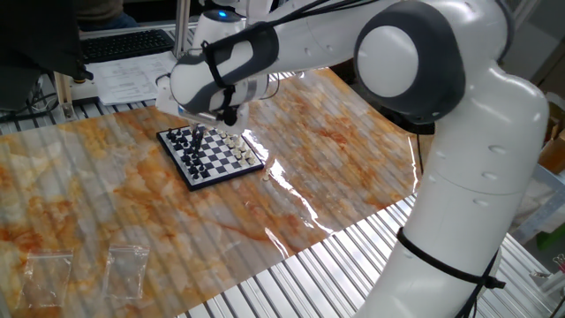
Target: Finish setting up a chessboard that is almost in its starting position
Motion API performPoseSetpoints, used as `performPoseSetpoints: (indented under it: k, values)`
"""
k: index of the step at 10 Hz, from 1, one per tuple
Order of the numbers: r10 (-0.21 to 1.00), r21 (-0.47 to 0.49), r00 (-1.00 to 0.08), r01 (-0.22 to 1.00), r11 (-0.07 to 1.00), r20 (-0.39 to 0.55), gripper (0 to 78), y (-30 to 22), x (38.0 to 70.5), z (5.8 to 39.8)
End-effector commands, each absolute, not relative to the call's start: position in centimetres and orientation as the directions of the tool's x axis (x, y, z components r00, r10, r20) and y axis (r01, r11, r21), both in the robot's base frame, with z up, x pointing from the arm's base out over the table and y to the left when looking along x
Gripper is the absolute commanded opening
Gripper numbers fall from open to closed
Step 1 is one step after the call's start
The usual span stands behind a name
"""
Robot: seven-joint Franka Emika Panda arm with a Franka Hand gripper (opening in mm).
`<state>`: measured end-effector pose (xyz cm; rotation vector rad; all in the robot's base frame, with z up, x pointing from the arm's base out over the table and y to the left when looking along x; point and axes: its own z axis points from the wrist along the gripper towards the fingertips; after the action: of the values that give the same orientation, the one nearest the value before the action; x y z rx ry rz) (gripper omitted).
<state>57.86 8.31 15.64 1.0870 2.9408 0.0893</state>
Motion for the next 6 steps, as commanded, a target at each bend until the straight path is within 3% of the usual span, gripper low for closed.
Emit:
performPoseSetpoints:
  k: [1, 6]
  values:
    - [0.661, 0.058, -0.75, 0.661, 0.748, 0.013, 1.1, 8.5, 58.9, 15.2]
    - [0.67, 0.062, -0.742, 0.669, 0.741, 0.011, 1.1, 8.6, 60.6, 14.6]
